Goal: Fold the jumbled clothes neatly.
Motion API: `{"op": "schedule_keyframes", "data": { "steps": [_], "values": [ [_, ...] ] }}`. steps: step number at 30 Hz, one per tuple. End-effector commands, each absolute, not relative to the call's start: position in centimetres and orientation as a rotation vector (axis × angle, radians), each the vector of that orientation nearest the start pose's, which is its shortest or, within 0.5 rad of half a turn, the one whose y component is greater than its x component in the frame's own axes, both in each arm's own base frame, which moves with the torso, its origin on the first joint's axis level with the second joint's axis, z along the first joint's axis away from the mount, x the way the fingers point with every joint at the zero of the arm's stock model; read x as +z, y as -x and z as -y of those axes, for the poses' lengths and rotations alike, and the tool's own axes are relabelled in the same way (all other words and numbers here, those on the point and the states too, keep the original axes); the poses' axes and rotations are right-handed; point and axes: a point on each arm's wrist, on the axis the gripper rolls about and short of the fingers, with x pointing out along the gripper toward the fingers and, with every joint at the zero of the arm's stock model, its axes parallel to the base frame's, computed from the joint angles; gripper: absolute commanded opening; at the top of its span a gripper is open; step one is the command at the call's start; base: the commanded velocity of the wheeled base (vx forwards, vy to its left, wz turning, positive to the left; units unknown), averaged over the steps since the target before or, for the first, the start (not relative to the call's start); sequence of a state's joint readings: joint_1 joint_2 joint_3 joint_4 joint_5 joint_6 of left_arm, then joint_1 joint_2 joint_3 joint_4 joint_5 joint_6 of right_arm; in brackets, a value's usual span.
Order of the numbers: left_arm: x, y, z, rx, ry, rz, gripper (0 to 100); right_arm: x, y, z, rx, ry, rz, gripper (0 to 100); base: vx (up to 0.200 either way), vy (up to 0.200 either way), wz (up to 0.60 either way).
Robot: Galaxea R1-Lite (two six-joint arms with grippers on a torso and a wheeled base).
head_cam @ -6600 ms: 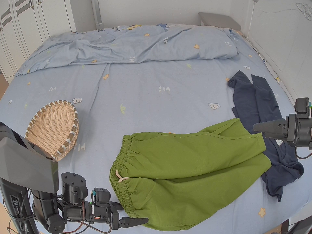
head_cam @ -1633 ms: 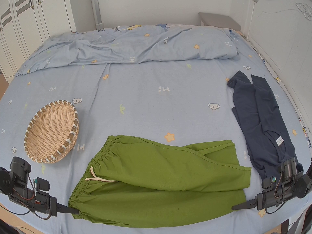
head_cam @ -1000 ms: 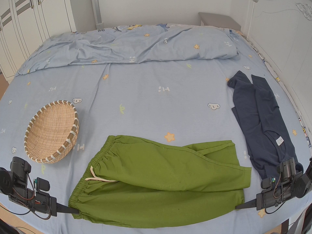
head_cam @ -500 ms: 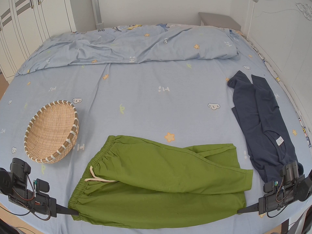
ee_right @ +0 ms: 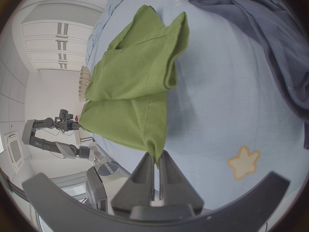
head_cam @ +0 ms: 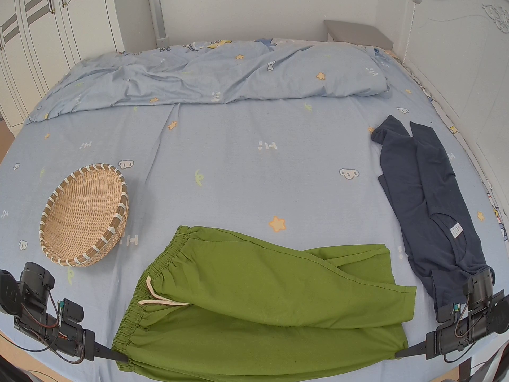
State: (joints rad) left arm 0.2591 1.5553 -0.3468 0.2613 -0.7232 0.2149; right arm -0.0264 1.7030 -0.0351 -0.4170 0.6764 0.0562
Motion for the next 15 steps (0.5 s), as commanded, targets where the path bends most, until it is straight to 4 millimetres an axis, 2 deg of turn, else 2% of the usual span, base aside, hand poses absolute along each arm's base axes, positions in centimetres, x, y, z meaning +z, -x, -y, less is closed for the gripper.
{"op": "schedule_keyframes", "data": {
  "steps": [1, 8, 15],
  "values": [
    [6.4, -13.8, -2.1, -0.510, 0.524, -1.265, 0, 2.5, -12.9, -1.1, 0.532, -0.480, -1.204, 0, 0.000, 0.000, 0.00],
    [5.4, -14.1, -1.5, -0.528, 0.510, -1.340, 0, 2.5, -13.0, -1.1, 0.531, -0.479, -1.200, 0, 0.000, 0.000, 0.00],
    [5.0, -14.3, -1.3, -0.539, 0.501, -1.345, 0, 2.2, -13.0, -1.1, 0.533, -0.481, -1.220, 0, 0.000, 0.000, 0.00]
  ]
}}
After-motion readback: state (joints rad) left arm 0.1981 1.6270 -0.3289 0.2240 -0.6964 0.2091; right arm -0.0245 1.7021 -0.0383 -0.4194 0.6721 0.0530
